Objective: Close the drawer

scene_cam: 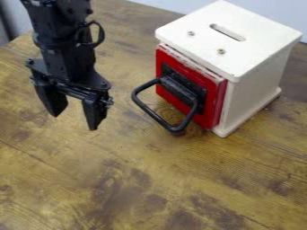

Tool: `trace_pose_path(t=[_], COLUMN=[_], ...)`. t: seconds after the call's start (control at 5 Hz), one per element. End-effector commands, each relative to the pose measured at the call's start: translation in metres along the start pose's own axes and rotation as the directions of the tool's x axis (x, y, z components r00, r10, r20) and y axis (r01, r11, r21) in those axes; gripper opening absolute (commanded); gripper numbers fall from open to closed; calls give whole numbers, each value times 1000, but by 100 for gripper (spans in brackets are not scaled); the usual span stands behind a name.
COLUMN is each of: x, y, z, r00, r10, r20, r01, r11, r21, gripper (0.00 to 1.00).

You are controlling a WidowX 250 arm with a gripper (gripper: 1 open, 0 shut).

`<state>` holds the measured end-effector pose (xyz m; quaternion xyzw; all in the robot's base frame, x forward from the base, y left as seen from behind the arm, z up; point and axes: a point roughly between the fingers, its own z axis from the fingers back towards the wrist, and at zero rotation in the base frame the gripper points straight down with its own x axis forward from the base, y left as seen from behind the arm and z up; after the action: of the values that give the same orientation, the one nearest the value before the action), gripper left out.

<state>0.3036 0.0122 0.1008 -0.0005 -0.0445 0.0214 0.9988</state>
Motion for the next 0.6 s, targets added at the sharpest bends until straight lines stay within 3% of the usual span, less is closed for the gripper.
trace_pose_path(t=[0.0,0.2,0.4], x=[8,12,14], y=[8,11,13], z=[17,9,2], r00=[997,996,997], r10=[31,41,52], r20=[73,75,57], r01=[-31,-42,-52], r11=[999,999,999], r21=[5,10,13], gripper=[100,100,100])
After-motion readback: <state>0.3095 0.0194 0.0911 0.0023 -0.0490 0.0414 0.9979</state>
